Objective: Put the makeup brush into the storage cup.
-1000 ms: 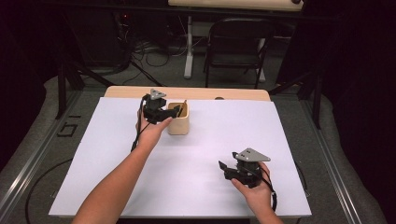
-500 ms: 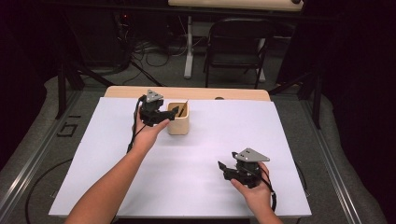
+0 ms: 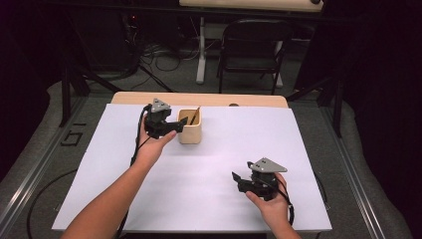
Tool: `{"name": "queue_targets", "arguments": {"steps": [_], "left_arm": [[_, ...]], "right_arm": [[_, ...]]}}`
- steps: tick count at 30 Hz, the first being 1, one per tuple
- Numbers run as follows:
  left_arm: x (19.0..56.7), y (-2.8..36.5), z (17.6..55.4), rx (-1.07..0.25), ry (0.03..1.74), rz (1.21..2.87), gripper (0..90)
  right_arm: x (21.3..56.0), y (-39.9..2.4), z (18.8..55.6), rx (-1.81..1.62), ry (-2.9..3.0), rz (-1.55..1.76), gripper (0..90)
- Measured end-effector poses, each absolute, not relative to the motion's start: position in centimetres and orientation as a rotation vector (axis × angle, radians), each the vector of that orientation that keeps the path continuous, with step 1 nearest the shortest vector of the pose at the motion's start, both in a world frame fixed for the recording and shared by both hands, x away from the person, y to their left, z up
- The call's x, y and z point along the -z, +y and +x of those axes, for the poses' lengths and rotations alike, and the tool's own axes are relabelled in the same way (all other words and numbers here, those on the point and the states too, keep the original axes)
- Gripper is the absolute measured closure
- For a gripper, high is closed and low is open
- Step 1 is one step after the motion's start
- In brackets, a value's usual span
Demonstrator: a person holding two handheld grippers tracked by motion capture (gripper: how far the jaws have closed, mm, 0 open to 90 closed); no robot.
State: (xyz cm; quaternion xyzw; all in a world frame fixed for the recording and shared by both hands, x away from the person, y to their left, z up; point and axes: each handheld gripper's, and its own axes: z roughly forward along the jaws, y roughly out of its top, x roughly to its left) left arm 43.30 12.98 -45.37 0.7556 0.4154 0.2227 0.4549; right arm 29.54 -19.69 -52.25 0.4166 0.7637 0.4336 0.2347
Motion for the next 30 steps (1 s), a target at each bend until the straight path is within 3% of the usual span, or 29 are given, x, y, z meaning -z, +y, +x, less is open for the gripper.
{"name": "queue_targets", "arguments": {"steps": [30], "left_arm": [[48.2, 16.5, 37.7, -0.552, 1.006, 1.871, 29.8]], "right_arm": [[52.2, -19.6, 29.4, -1.181, 2.095, 1.127, 32.5]]}}
